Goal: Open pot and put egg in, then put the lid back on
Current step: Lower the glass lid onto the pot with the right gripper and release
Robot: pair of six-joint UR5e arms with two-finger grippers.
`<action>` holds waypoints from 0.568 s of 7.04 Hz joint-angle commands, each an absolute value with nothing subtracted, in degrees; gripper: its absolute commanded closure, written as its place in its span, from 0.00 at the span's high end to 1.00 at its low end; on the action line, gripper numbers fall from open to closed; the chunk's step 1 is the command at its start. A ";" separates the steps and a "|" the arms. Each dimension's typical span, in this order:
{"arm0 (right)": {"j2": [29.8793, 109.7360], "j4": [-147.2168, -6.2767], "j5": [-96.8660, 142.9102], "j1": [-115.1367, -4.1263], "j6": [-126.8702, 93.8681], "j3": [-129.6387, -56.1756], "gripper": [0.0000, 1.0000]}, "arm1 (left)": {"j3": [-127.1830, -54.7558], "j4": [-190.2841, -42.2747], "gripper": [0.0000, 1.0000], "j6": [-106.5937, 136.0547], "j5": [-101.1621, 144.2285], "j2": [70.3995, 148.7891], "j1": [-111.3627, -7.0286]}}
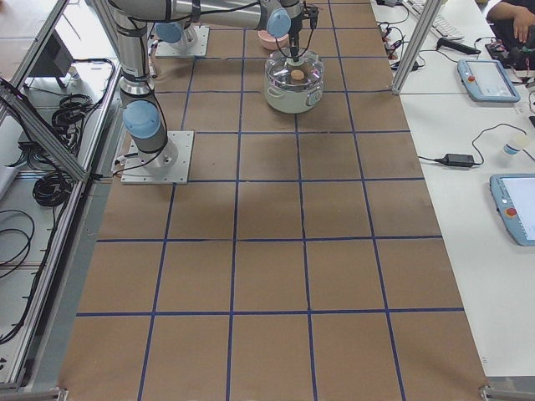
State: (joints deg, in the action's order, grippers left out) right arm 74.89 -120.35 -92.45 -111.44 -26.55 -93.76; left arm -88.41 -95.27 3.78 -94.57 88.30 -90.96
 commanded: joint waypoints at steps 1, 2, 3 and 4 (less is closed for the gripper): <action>74.88 -120.32 -92.46 -111.45 -26.54 -93.78 0.38 | -88.42 -95.27 1.00 3.78 -94.57 88.24 -90.97; 74.80 -120.32 -92.46 -111.36 -26.46 -93.78 0.38 | -88.50 -95.19 1.00 3.78 -94.57 88.24 -90.97; 74.79 -120.32 -92.55 -111.36 -26.46 -93.78 0.39 | -88.51 -95.01 1.00 3.78 -94.57 88.33 -90.97; 74.88 -120.32 -93.16 -111.36 -26.37 -93.78 0.39 | -88.51 -95.01 1.00 3.78 -94.66 88.42 -90.97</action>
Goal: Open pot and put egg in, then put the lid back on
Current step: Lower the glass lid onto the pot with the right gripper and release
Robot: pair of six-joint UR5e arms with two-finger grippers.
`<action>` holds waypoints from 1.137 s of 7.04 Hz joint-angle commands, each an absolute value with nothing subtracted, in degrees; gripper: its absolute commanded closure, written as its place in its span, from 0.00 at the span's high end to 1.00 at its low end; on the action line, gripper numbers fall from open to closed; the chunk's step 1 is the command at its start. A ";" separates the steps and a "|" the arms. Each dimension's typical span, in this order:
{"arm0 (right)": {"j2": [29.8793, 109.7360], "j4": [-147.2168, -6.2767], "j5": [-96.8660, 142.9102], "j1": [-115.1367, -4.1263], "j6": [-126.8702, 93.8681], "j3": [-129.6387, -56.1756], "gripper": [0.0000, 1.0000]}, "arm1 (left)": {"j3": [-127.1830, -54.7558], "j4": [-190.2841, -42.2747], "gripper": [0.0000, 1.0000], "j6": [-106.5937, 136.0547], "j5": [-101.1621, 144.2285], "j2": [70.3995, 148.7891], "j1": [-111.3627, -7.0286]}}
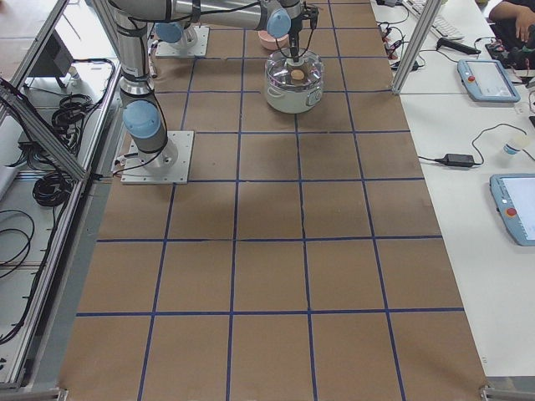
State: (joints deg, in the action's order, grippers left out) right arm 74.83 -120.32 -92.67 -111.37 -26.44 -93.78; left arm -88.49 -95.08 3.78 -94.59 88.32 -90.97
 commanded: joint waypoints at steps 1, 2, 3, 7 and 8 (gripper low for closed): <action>74.88 -120.24 -93.95 -111.36 -26.37 -93.78 0.40 | -88.42 -94.92 1.00 3.26 -95.27 88.59 -90.10; 74.88 -120.23 -93.87 -111.36 -26.37 -93.78 0.40 | -88.42 -94.83 1.00 3.16 -95.36 89.20 -89.91; 74.88 -120.23 -93.78 -111.36 -26.45 -93.87 0.40 | -87.98 -94.14 1.00 3.51 -95.19 89.99 -89.83; 74.88 -120.41 -93.34 -111.36 -26.81 -94.31 0.40 | -88.06 -93.78 1.00 3.52 -95.36 90.26 -90.26; 74.88 -120.50 -93.34 -111.36 -26.81 -94.31 0.40 | -88.07 -93.78 1.00 3.52 -95.36 90.00 -90.44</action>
State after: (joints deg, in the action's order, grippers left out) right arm 74.88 -120.43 -93.40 -111.36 -26.76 -94.29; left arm -87.92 -93.70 3.55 -95.18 90.15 -90.20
